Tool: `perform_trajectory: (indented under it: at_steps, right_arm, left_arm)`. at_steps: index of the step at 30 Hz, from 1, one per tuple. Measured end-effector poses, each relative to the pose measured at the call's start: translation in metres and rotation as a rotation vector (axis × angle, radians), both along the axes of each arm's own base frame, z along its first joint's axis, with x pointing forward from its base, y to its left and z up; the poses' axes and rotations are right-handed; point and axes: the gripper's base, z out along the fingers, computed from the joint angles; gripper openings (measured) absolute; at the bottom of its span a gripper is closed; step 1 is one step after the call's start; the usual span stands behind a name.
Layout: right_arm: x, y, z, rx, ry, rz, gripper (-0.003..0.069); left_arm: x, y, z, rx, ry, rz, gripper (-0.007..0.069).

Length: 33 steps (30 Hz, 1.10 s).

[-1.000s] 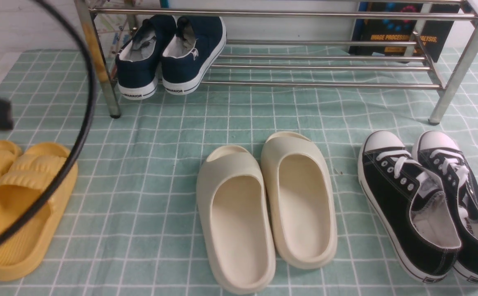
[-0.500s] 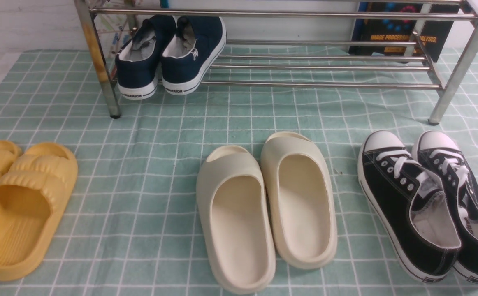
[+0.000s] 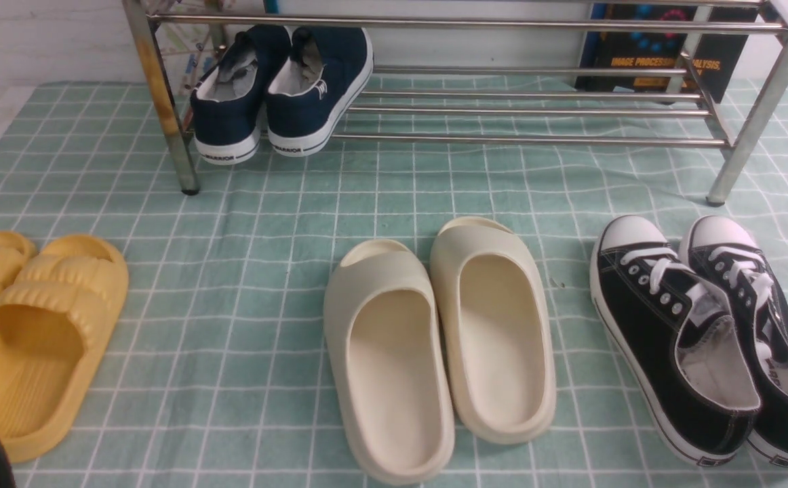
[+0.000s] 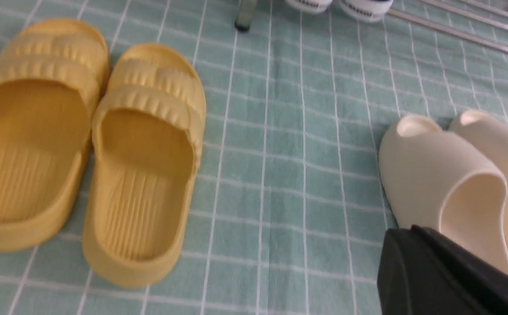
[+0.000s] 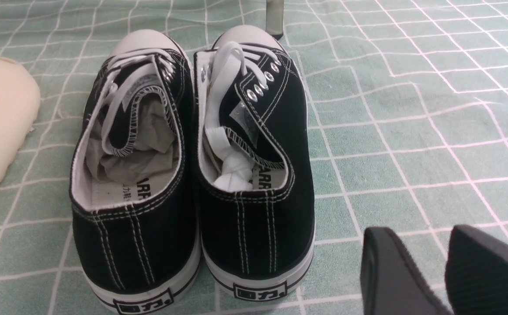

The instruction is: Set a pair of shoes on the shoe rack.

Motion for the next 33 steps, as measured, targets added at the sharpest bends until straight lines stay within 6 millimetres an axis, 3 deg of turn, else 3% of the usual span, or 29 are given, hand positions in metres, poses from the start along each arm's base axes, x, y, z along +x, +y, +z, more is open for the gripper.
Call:
perform_trajectory:
  at_steps: [2,3,5,11,23,33]
  right_arm:
    - [0.000,0.000,0.000,0.000,0.000,0.000,0.0239]
    - [0.000,0.000,0.000,0.000,0.000,0.000,0.0239]
    - [0.000,0.000,0.000,0.000,0.000,0.000,0.0239]
    - [0.000,0.000,0.000,0.000,0.000,0.000,0.0239]
    - [0.000,0.000,0.000,0.000,0.000,0.000,0.0239]
    - [0.000,0.000,0.000,0.000,0.000,0.000,0.0239]
  left_arm:
    - [-0.001,0.001,-0.031,0.001,-0.163,0.010,-0.0013]
    - [-0.002,0.001,-0.035,0.003,-0.182,0.020,-0.0013]
    - [-0.003,0.002,-0.065,0.008,-0.265,0.059,-0.0013]
    - [-0.002,0.003,-0.114,0.099,-0.259,0.086,-0.0013]
    - [-0.002,0.002,-0.141,0.135,-0.113,0.064,-0.0013]
    - [-0.003,0.003,-0.145,0.122,-0.077,0.078,-0.0013]
